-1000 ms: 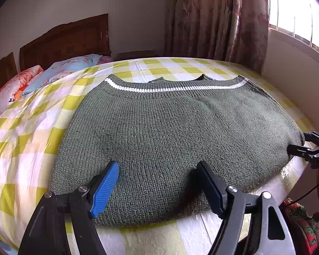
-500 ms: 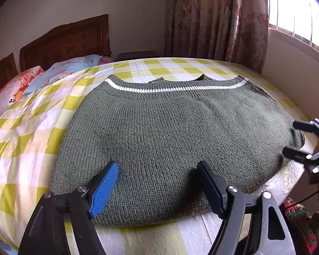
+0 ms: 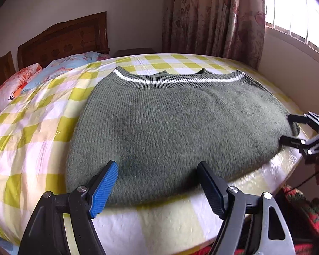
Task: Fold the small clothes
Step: 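Move both tools to the striped collar edge of the folded sweater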
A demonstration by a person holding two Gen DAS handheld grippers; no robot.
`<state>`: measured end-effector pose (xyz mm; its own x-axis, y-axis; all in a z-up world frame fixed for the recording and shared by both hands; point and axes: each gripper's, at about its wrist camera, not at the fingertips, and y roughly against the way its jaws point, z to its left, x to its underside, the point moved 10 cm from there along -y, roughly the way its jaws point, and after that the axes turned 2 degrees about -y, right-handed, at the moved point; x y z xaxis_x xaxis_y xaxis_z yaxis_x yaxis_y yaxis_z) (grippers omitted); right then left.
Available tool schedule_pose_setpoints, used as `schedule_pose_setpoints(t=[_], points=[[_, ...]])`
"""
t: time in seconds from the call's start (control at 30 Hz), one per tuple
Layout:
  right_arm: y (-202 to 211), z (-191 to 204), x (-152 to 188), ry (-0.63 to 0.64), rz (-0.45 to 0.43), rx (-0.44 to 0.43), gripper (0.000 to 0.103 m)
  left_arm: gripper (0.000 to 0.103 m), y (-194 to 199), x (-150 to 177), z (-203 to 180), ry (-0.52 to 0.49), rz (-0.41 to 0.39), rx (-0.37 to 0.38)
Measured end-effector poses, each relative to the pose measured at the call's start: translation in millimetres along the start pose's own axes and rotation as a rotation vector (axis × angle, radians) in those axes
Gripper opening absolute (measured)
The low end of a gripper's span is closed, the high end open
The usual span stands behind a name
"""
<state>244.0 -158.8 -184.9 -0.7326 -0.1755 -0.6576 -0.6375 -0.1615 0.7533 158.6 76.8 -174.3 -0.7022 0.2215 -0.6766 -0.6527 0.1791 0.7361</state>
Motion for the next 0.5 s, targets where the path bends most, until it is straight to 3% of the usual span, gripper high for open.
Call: schedule_pose_setpoints(t=[0.13, 0.23, 0.3, 0.4, 0.5], points=[[5, 0, -28, -0.030, -0.016, -0.033, 0.103, 0.079, 10, -20, 10, 0.052, -0.013, 0.039], [-4, 2, -66, -0.028, -0.022, -0.048, 0.103, 0.079, 11, -72, 15, 0.158, -0.068, 0.131], [-23, 4, -93, -0.008, -0.026, -0.058, 0.103, 0.079, -1, -108, 13, 0.169, -0.089, 0.172], [-75, -1, -118, -0.041, 0.068, -0.058, 0.103, 0.079, -49, -145, 14, 0.088, -0.063, 0.091], [-120, -18, -122, -0.069, 0.167, -0.003, 0.103, 0.076, -104, -150, 30, 0.096, 0.050, 0.023]])
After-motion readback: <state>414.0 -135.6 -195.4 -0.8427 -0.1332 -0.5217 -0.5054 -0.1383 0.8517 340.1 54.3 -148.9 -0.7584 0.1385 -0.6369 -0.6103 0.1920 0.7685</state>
